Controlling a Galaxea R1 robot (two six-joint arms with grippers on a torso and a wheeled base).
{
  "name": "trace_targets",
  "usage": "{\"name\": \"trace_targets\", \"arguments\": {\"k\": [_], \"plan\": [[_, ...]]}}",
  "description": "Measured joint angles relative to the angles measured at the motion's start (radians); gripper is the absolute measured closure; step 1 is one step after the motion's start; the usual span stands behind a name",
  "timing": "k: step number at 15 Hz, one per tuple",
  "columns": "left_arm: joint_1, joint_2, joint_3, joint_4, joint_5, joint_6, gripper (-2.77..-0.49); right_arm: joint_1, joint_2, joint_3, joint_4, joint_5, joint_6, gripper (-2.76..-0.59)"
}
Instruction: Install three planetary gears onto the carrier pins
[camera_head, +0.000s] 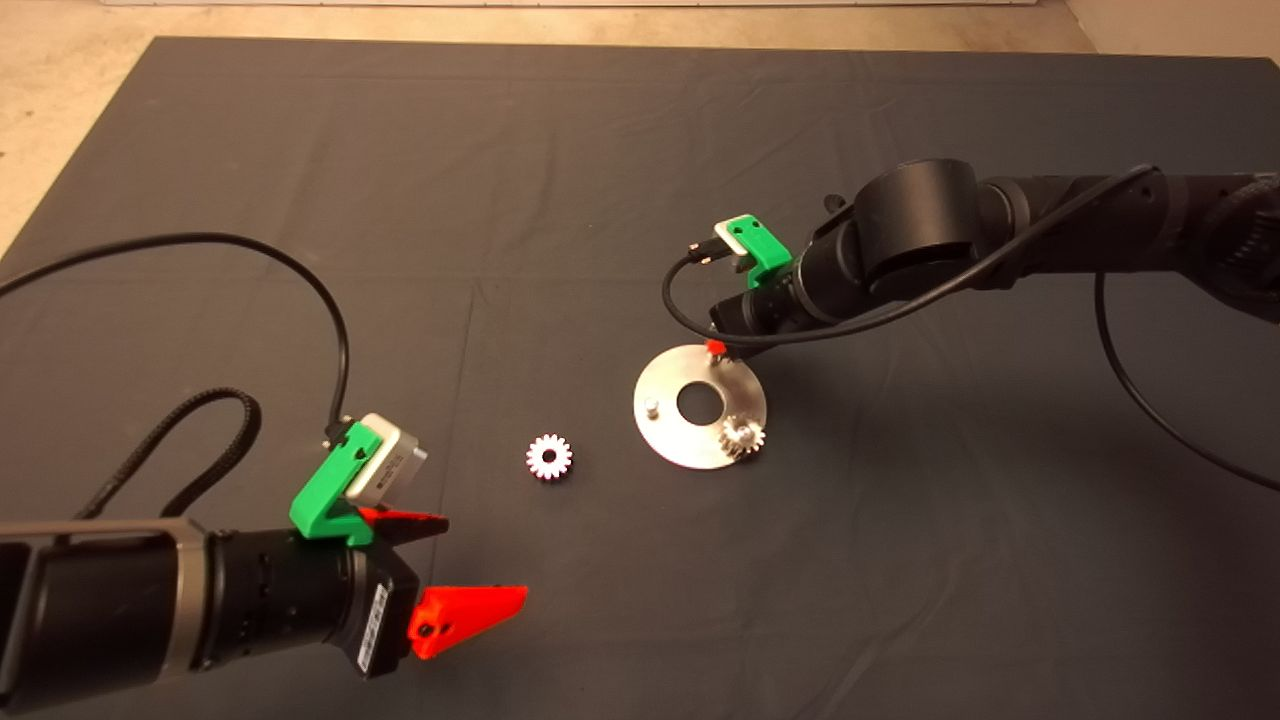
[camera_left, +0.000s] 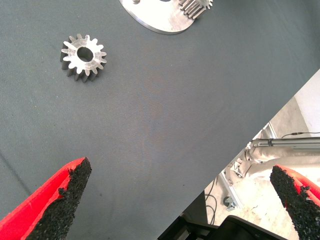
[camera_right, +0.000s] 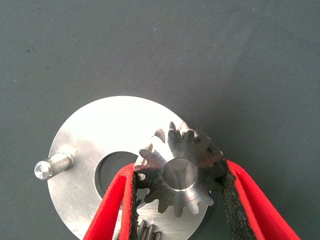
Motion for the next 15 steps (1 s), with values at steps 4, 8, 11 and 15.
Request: {"name": "trace_targets", "arguments": {"k": [4,8,11,15], "plan": [[0.000,0.000,0.000,0.000,-0.001,0.000,-2.62,0.000,0.002,0.000,0.000,0.001,0.000,-0.92],[0.000,0.000,0.000,0.000,-0.001,0.000,-2.62,0.000,0.002,0.000,0.000,0.001,0.000,-0.92],[0.000,0.000,0.000,0.000,-0.001,0.000,-2.62,0.000,0.002,0.000,0.000,0.001,0.000,-0.92],[0.000,0.000,0.000,0.000,-0.010,-0.003,-2.62,0.000,0.002,0.000,0.000,0.001,-0.001,-0.93]]}}
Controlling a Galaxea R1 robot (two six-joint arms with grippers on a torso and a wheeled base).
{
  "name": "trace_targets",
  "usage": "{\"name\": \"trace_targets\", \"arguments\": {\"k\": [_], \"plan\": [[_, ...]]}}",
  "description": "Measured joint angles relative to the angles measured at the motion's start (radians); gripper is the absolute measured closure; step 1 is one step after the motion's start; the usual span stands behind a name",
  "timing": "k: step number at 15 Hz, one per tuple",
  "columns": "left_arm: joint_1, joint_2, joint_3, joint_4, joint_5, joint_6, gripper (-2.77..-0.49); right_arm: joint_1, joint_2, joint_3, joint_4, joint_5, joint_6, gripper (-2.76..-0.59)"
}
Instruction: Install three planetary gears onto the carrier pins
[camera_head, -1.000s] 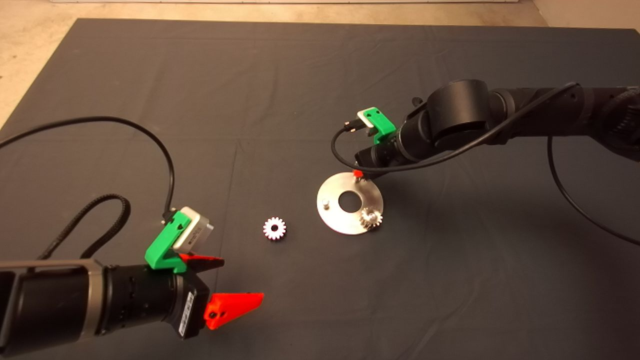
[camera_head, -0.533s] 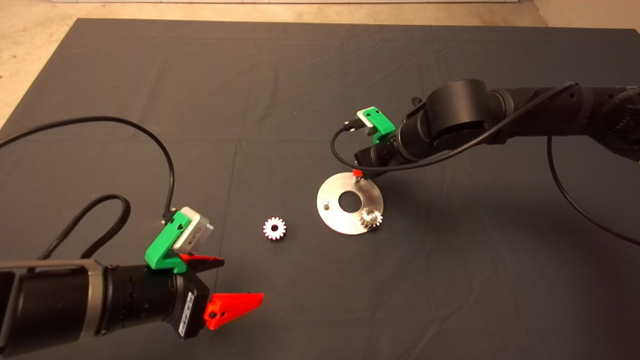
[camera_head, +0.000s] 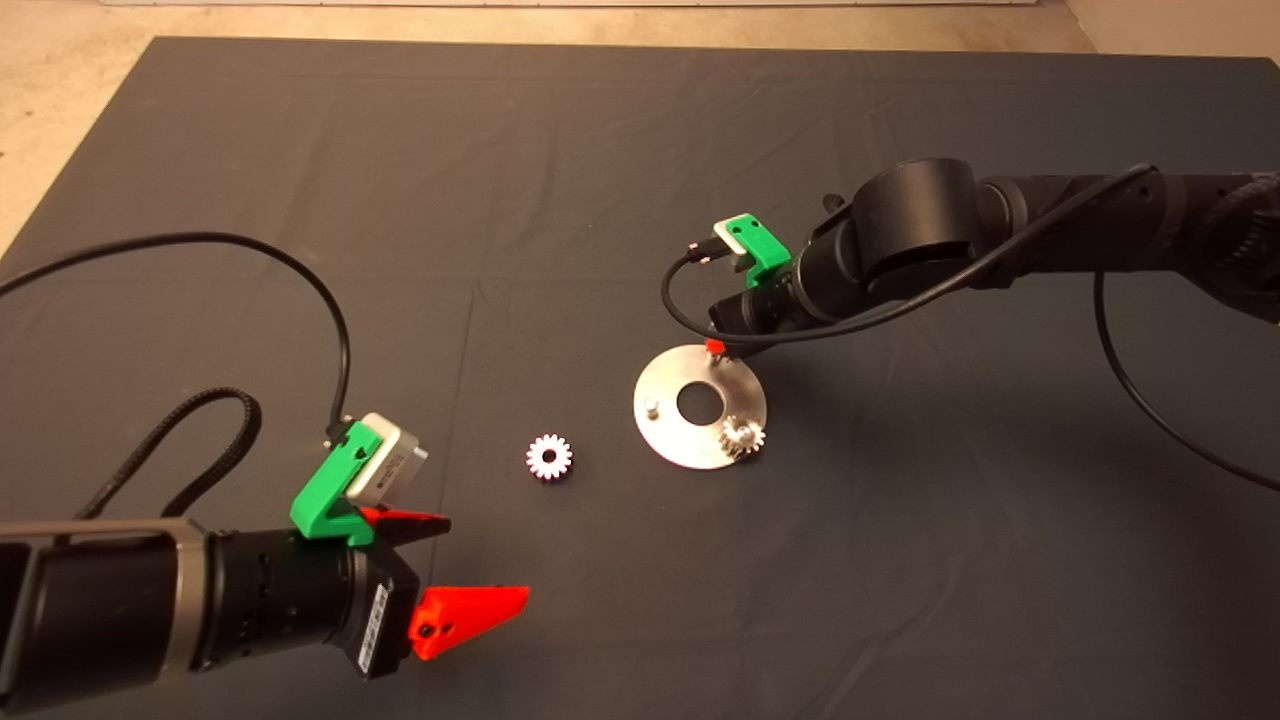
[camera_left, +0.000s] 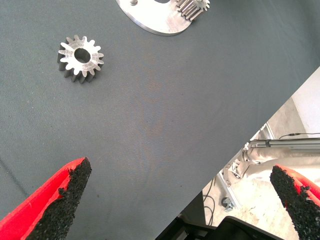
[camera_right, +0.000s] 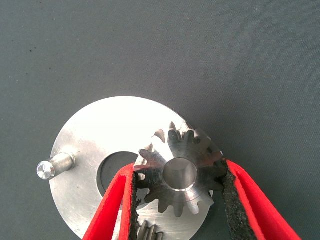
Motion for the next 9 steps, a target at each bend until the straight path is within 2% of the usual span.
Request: {"name": "trace_targets", "arguments": {"k": [4,6,9], "plan": [[-0.003,0.000,0.000,0.000,-0.001,0.000,-2.62,0.000,0.008,-0.001,0.000,-0.003,0.000,-0.92],[-0.022,0.000,0.000,0.000,-0.003,-0.008,-2.62,0.000,0.011,-0.001,0.000,0.000,0.000,-0.92],[-0.022,0.000,0.000,0.000,-0.004,-0.014,-2.62,0.000,0.014,-0.001,0.000,-0.005,0.000,-0.92]]}}
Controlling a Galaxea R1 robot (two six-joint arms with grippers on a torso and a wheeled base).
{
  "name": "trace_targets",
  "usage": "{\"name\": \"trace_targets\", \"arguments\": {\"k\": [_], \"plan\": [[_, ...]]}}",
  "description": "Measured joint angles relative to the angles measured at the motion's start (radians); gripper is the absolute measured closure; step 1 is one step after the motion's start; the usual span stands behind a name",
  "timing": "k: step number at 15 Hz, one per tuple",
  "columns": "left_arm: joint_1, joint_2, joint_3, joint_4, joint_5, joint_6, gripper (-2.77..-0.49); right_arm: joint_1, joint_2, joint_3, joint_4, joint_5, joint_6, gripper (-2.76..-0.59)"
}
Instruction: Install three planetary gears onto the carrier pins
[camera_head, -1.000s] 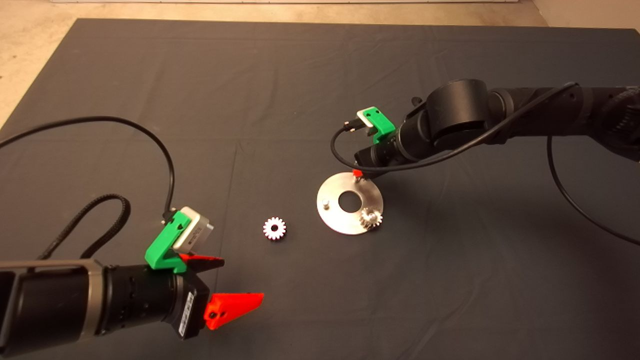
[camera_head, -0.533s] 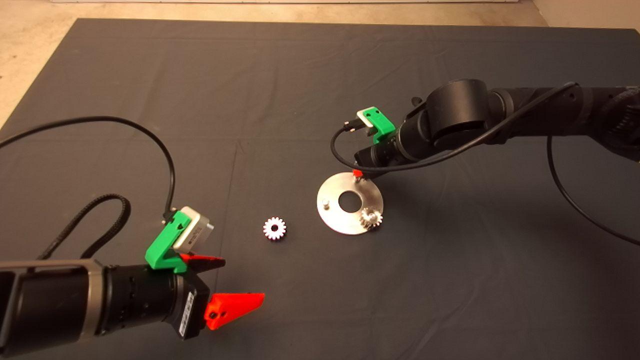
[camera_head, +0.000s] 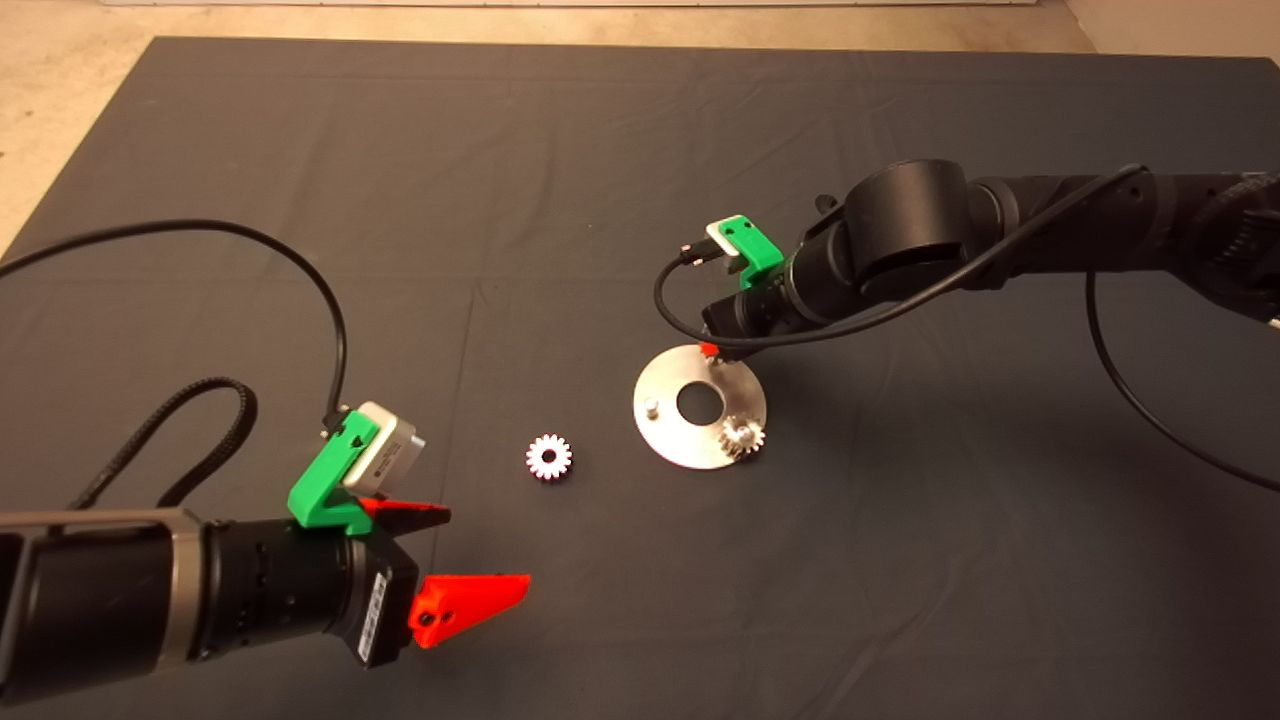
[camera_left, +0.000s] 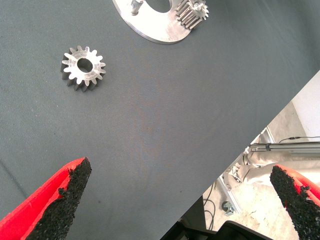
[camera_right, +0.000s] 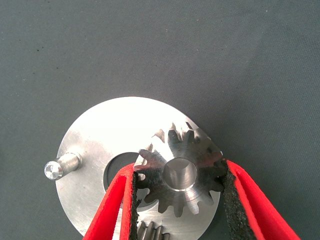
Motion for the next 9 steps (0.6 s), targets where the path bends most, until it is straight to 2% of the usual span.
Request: {"name": "trace_targets", "arguments": {"k": [2,5,9], "plan": [[0.000,0.000,0.000,0.000,0.000,0.000,-2.62,0.000,0.000,0.000,0.000,0.000,0.000,-0.92],[0.000,0.000,0.000,0.000,0.000,0.000,-2.62,0.000,0.000,0.000,0.000,-0.007,0.000,-0.92],[0.000,0.000,0.000,0.000,0.000,0.000,-2.62,0.000,0.000,-0.002,0.001,-0.007,-0.008,-0.92]]}}
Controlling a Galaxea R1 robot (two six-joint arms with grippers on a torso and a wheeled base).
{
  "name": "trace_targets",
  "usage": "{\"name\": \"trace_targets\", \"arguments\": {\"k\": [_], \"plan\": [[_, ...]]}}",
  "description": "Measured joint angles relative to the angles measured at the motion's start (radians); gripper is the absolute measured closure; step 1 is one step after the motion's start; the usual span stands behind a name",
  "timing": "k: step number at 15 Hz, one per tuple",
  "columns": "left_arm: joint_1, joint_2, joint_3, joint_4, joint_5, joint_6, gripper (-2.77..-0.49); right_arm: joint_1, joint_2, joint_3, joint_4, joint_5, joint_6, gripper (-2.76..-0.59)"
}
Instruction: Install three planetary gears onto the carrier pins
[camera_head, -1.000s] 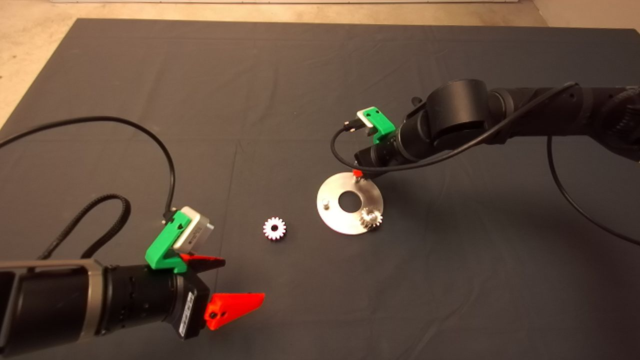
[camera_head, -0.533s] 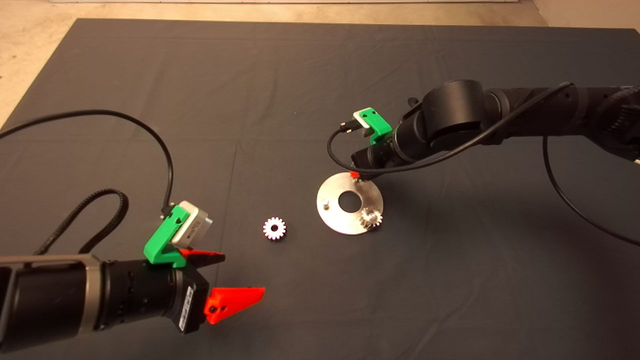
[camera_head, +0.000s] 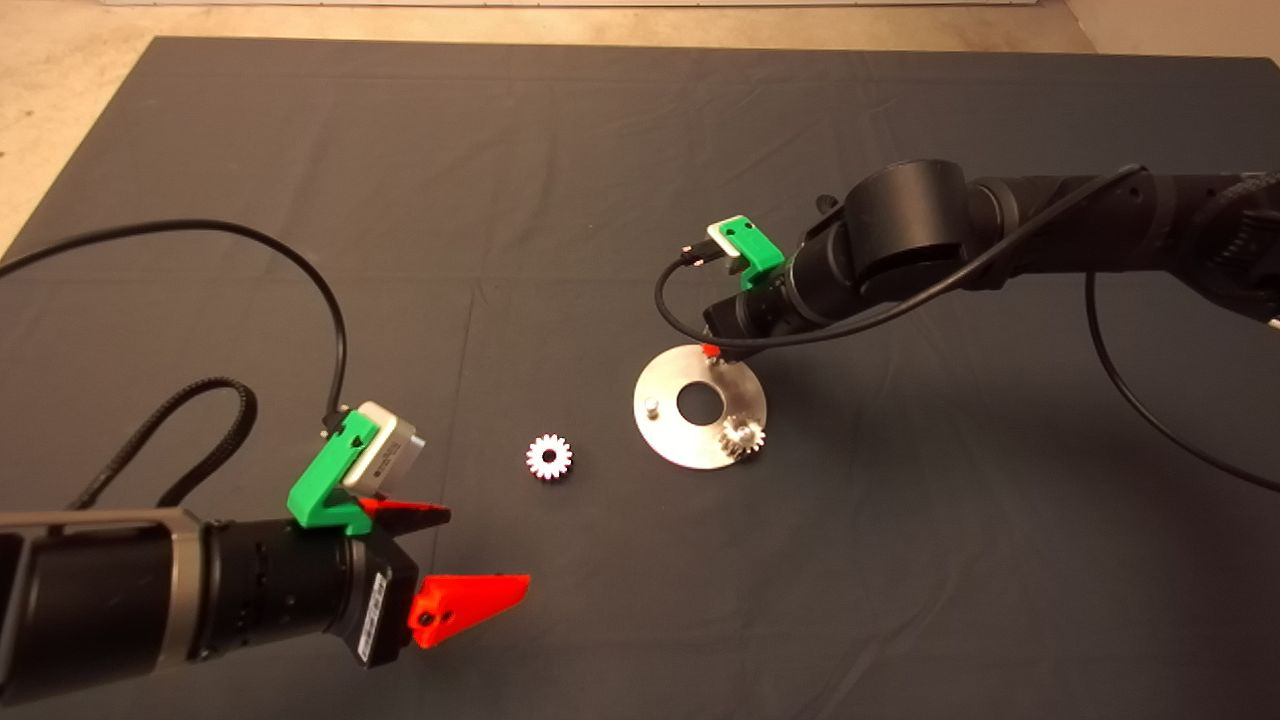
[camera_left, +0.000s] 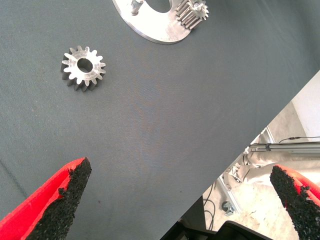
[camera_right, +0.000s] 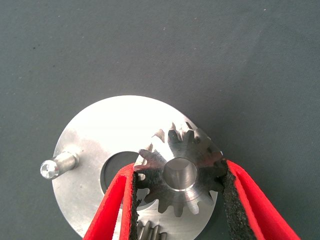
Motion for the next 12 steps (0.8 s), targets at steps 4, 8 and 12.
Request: {"name": "trace_targets", "arguments": {"k": [4,8,12], "plan": [[0.000,0.000,0.000,0.000,0.000,-0.007,-2.62,-0.010,0.000,-0.020,0.000,-0.001,-0.003,-0.92],[0.000,0.000,0.000,0.000,0.000,-0.007,-2.62,-0.011,0.003,-0.032,0.000,-0.001,-0.007,-0.92],[0.000,-0.003,0.000,0.000,-0.001,-0.008,-2.62,-0.016,0.024,-0.043,0.000,-0.004,-0.007,-0.92]]}}
